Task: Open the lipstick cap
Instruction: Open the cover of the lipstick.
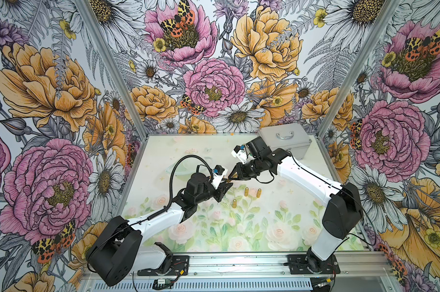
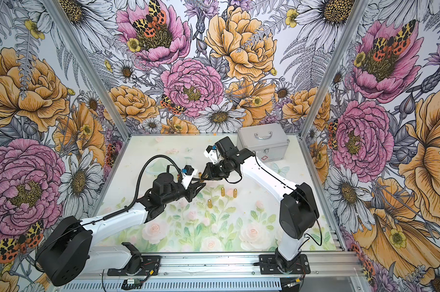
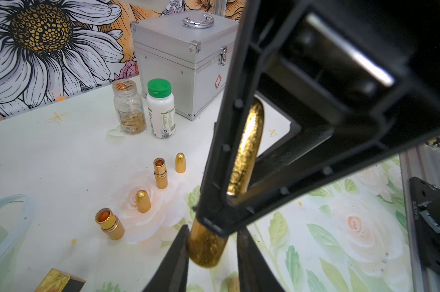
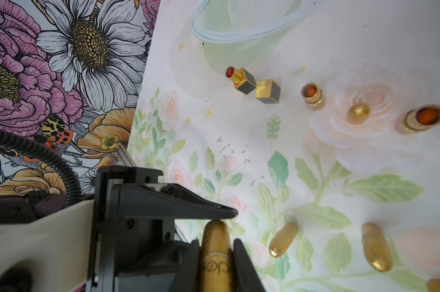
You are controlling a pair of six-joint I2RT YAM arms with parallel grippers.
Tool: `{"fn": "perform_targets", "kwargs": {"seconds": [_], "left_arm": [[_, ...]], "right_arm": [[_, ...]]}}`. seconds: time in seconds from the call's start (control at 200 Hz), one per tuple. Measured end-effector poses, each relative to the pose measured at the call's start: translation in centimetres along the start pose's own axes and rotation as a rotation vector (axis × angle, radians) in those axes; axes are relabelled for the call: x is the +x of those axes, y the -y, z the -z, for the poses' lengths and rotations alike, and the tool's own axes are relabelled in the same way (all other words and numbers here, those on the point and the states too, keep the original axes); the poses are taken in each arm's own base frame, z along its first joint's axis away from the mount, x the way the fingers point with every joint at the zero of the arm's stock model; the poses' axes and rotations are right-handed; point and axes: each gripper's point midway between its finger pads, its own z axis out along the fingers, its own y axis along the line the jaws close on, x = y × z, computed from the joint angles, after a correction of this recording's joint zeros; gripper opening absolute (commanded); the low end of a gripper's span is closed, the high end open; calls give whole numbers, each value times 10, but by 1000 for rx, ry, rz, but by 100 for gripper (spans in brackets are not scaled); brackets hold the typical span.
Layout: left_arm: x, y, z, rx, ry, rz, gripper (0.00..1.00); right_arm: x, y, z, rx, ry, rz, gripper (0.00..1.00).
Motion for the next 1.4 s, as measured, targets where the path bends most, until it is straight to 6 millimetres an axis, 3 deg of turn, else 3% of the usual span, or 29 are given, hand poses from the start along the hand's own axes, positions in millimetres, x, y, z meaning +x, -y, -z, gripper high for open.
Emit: {"fn": "perform_targets", "kwargs": {"seconds": [0.285,0.525,0.705,1.036,1.401], "left_arm": [[-2,0,-4,4,2,-5,22],[-3,0,-4,8,5,-5,7],[-4,0,-4,6,8,2,0],[7,-1,4,-13,-8,7,0],[5,-1,8,-21,-7,6,0]], "right_arm": [[1,-3,-1,-19,-6,-4,22],[-2,-4,-1,-23,4,3,23],[-3,-4,-1,-19,10,2,32],[-9,-1,2,23,43,15,38],[-12,-13,1,5,57,45,28]]}}
